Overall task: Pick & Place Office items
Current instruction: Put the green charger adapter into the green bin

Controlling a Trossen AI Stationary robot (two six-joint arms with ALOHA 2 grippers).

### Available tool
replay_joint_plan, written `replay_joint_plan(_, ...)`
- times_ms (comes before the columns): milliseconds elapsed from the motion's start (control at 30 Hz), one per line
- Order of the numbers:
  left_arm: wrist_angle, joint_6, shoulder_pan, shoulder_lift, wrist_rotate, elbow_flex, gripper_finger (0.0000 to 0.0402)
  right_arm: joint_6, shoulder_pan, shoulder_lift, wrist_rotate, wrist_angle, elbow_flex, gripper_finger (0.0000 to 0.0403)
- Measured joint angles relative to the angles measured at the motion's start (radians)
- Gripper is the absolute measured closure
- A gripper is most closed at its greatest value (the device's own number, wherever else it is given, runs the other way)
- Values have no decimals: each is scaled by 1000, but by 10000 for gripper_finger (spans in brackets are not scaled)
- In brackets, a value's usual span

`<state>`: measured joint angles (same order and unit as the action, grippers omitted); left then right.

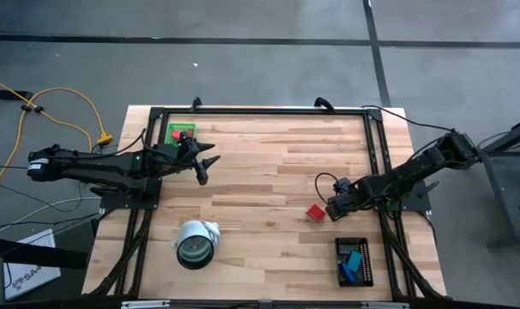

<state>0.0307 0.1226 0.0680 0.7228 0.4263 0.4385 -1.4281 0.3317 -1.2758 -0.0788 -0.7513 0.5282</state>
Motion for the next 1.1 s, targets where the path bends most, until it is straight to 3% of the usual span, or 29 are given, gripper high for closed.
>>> replay_joint_plan(267,0,0,0,0,0,0,196,0,0,0,0,0,1,274)
replay_joint_plan(500,0,0,0,0,0,0,196,0,0,0,0,0,1,259)
replay_joint_plan(700,0,-23,0,0,0,0,196,0,0,0,0,0,1,278)
replay_joint_plan(1100,0,-13,0,0,0,0,196,41,0,0,0,0,1,278)
